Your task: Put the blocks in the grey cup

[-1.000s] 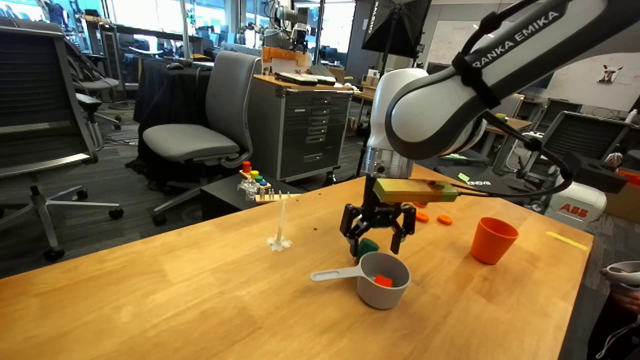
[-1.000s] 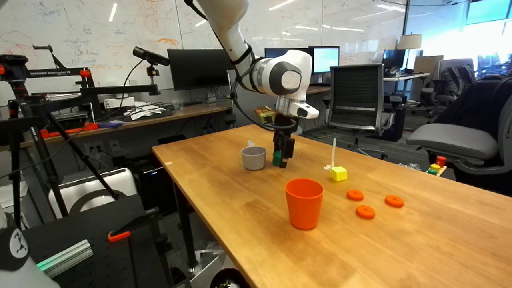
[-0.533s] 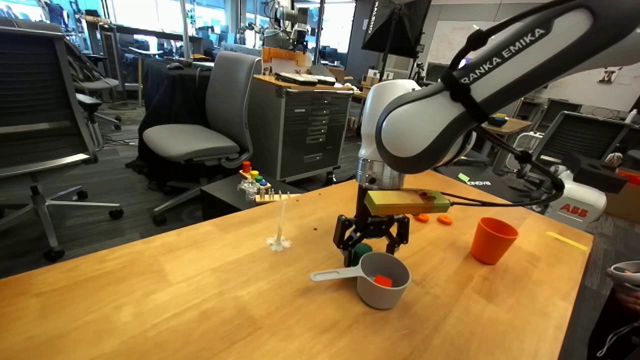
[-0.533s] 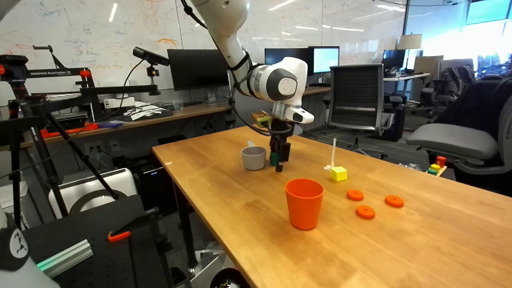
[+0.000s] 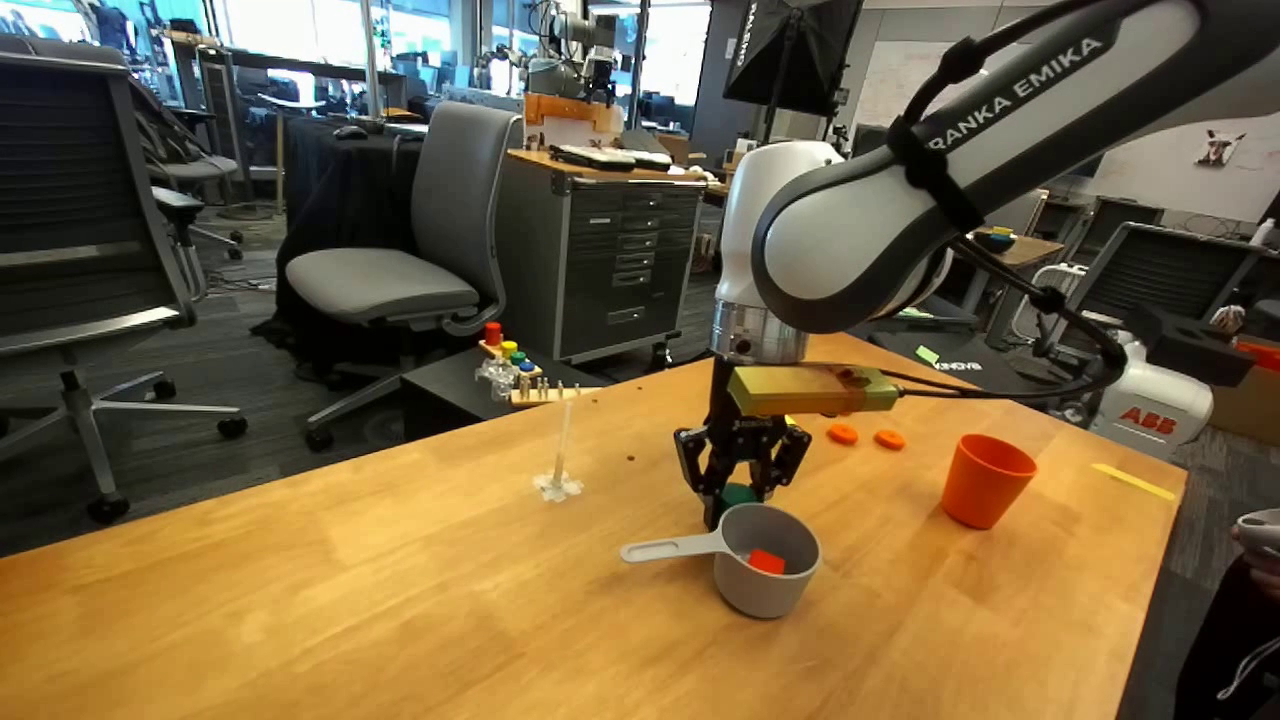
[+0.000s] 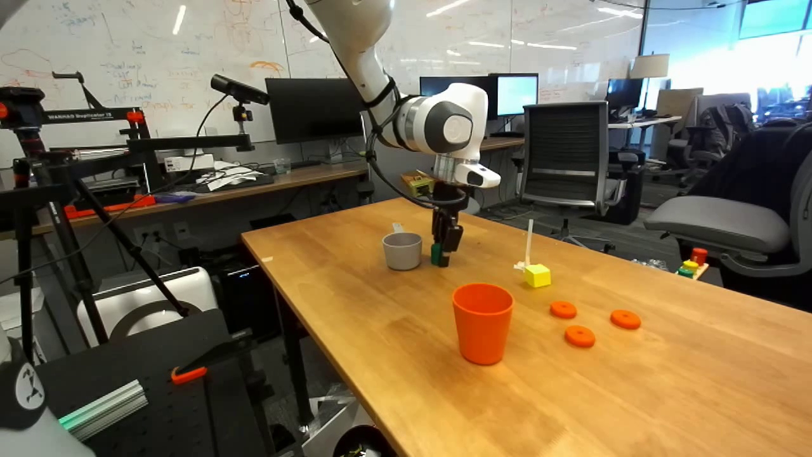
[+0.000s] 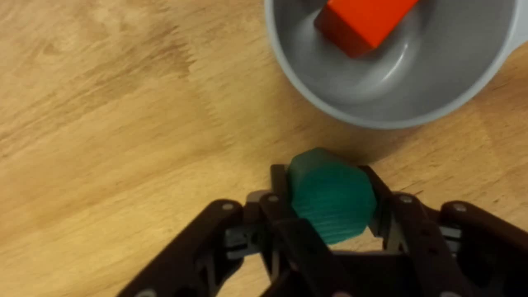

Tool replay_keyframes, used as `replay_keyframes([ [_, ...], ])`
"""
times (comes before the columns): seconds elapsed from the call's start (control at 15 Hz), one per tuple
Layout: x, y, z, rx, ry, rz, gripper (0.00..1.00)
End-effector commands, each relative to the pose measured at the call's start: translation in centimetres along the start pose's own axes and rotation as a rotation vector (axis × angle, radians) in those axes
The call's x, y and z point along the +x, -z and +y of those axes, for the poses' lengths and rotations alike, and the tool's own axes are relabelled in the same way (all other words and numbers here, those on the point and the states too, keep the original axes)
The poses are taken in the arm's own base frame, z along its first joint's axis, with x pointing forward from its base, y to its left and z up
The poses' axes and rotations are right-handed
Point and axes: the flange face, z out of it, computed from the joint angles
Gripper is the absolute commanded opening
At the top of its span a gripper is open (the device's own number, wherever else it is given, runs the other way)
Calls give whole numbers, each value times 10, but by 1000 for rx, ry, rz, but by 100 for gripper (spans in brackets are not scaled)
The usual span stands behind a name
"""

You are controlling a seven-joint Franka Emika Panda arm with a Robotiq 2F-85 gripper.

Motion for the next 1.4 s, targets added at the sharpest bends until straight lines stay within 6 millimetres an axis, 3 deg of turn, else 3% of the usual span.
replay_keyframes([
  [0.0,2,8,11,24,-38,7,20],
  [0.33,-6,62,29,126,-83,22,20],
  [0.6,-34,126,28,167,-58,71,20],
  [0.8,-55,153,27,198,-31,75,20],
  [1.07,-65,163,29,236,-13,41,20],
  [1.33,-68,147,33,267,-7,-32,20],
])
